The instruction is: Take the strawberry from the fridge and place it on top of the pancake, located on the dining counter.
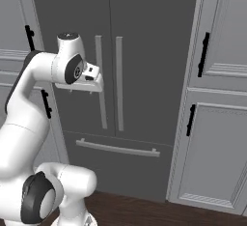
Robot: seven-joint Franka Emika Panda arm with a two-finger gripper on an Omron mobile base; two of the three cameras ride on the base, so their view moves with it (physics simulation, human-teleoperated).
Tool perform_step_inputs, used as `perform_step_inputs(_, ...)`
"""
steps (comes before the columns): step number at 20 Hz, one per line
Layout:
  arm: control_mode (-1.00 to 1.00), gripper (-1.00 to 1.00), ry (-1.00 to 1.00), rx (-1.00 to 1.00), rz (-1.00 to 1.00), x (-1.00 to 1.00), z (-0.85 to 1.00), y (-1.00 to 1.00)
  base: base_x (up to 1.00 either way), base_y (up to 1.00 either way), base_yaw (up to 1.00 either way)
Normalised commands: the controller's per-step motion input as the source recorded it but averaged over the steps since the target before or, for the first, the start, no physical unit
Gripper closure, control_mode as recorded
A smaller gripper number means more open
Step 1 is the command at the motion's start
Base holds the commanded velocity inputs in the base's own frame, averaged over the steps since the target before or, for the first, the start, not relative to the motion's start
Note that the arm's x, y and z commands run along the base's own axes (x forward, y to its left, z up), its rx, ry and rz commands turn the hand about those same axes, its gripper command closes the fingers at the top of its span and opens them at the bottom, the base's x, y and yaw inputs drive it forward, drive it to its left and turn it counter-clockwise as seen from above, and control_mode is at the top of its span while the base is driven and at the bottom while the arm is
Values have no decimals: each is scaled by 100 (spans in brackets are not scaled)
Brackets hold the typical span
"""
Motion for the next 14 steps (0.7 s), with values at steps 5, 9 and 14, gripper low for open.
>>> perform_step_inputs(5,100,-100,0,0,0,0,0,0,18,-19,2)
perform_step_inputs(9,100,-100,0,0,0,0,0,0,30,-26,1)
perform_step_inputs(14,100,-100,0,0,0,0,0,0,17,-29,0)
